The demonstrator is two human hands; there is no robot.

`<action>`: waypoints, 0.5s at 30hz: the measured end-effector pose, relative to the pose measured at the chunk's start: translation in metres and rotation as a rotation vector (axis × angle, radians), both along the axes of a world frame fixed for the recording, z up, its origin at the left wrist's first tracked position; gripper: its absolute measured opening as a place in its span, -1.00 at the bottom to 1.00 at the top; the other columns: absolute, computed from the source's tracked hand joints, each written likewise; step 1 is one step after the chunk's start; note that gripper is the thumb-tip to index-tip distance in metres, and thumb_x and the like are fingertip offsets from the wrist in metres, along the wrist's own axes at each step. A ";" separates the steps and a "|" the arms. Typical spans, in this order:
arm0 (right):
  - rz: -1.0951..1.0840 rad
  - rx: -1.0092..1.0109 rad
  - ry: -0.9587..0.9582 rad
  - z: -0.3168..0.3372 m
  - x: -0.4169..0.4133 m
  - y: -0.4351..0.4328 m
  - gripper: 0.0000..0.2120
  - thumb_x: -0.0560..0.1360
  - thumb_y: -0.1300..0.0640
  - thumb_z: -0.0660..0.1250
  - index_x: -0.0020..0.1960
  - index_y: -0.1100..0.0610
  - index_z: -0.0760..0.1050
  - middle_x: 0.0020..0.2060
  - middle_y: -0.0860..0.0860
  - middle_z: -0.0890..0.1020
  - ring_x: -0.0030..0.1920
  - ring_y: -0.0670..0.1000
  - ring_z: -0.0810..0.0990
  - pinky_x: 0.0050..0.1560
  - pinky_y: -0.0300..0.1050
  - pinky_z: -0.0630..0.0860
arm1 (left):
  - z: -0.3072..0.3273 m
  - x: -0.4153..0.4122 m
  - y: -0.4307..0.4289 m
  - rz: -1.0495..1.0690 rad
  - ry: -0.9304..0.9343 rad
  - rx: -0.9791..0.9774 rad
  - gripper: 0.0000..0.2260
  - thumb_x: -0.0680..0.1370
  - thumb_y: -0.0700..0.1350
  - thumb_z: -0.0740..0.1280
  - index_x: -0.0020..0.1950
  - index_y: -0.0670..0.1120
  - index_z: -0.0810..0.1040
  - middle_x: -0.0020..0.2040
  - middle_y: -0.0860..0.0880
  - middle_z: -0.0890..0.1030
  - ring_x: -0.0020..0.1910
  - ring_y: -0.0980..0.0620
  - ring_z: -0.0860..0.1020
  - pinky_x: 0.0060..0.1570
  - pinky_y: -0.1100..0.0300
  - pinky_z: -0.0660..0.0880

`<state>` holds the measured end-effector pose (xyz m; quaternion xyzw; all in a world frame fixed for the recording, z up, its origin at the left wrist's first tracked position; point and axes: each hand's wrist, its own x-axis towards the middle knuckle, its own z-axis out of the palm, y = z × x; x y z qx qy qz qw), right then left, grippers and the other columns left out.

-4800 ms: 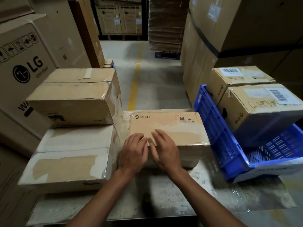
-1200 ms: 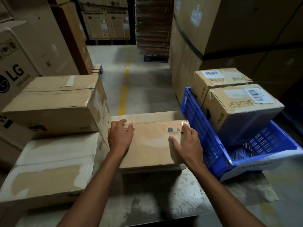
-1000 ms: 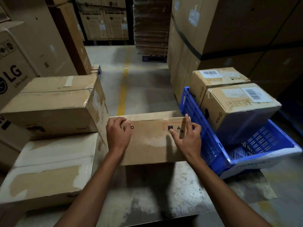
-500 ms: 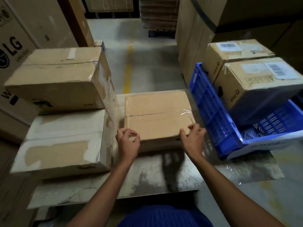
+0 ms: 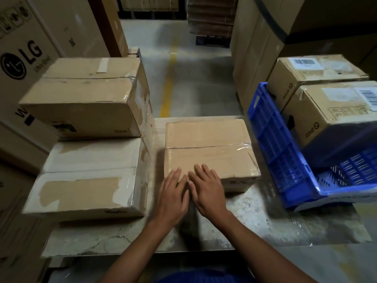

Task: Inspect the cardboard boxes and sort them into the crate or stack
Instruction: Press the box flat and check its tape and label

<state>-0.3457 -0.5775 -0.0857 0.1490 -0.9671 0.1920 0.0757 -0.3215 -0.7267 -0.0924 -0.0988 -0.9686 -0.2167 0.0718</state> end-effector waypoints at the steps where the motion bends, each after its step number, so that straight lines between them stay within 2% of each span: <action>1: 0.002 0.030 0.028 0.000 -0.003 0.000 -0.61 0.62 -0.05 0.11 0.22 0.06 0.63 0.29 0.09 0.61 0.35 0.19 0.51 0.30 0.11 0.47 | 0.004 -0.003 -0.001 -0.001 -0.021 -0.020 -0.57 0.58 0.01 0.11 0.38 -0.09 0.51 0.47 -0.12 0.41 0.45 -0.12 0.35 0.41 0.01 0.26; 3: 0.008 0.087 0.085 0.003 -0.014 0.001 -0.70 0.54 -0.03 0.20 0.04 0.05 0.67 0.11 0.05 0.67 0.14 0.18 0.60 0.04 0.01 0.52 | 0.018 -0.015 -0.002 0.002 -0.036 -0.067 -0.65 0.56 0.01 0.11 0.23 -0.04 0.56 0.37 -0.08 0.49 0.30 -0.11 0.45 0.26 -0.01 0.39; 4: 0.001 0.112 0.097 0.006 -0.020 0.000 -0.74 0.50 -0.03 0.23 -0.05 0.05 0.65 0.00 0.03 0.66 0.02 0.16 0.59 -0.09 -0.02 0.48 | 0.025 -0.023 -0.002 0.003 -0.031 -0.096 -0.71 0.56 0.00 0.12 0.15 -0.02 0.55 0.29 -0.05 0.51 0.22 -0.10 0.47 0.17 0.00 0.42; 6: -0.034 0.154 0.077 0.014 -0.035 -0.004 -0.76 0.46 -0.06 0.20 -0.12 0.05 0.57 -0.11 0.04 0.59 -0.12 0.14 0.53 -0.20 -0.03 0.38 | 0.033 -0.041 0.001 0.004 -0.057 -0.137 -0.76 0.56 -0.03 0.14 0.14 -0.01 0.51 0.25 -0.04 0.47 0.21 -0.09 0.44 0.16 0.02 0.41; 8: -0.058 0.171 0.031 0.018 -0.049 -0.007 -0.73 0.45 -0.07 0.14 -0.06 0.05 0.52 -0.06 0.08 0.56 -0.06 0.16 0.52 -0.14 0.02 0.40 | 0.031 -0.057 0.004 -0.012 -0.136 -0.146 -0.65 0.62 -0.04 0.12 0.40 -0.02 0.41 0.48 -0.10 0.33 0.46 -0.13 0.28 0.40 -0.01 0.28; 10: -0.034 0.186 -0.015 0.014 -0.061 -0.007 -0.66 0.50 -0.05 0.10 0.11 0.08 0.52 0.18 0.15 0.55 0.22 0.23 0.52 0.10 0.14 0.45 | 0.027 -0.071 0.001 -0.044 -0.197 -0.187 -0.53 0.67 -0.02 0.05 0.59 -0.03 0.15 0.62 -0.12 0.04 0.60 -0.10 -0.02 0.55 0.01 0.00; 12: 0.009 0.211 -0.118 0.009 -0.068 -0.006 -0.49 0.55 -0.05 0.03 0.40 0.11 0.44 0.47 0.21 0.39 0.50 0.26 0.32 0.39 0.26 0.32 | 0.025 -0.080 -0.002 -0.054 -0.217 -0.243 -0.50 0.69 0.01 -0.02 0.63 -0.02 -0.01 0.63 -0.09 -0.10 0.60 -0.05 -0.15 0.55 0.04 -0.16; 13: 0.021 0.224 -0.151 0.007 -0.070 -0.005 -0.43 0.57 -0.07 -0.02 0.48 0.12 0.39 0.52 0.20 0.32 0.54 0.25 0.25 0.44 0.27 0.25 | 0.025 -0.082 -0.002 -0.052 -0.220 -0.267 -0.49 0.68 0.04 -0.07 0.63 -0.02 -0.04 0.63 -0.08 -0.12 0.60 -0.04 -0.17 0.54 0.06 -0.21; 15: 0.020 0.244 -0.167 0.004 -0.071 -0.005 -0.39 0.57 -0.10 -0.05 0.52 0.10 0.36 0.54 0.19 0.30 0.54 0.23 0.26 0.46 0.26 0.23 | 0.025 -0.081 -0.001 -0.042 -0.202 -0.284 -0.42 0.61 0.11 -0.22 0.63 -0.03 -0.01 0.63 -0.08 -0.07 0.61 -0.04 -0.13 0.53 0.07 -0.23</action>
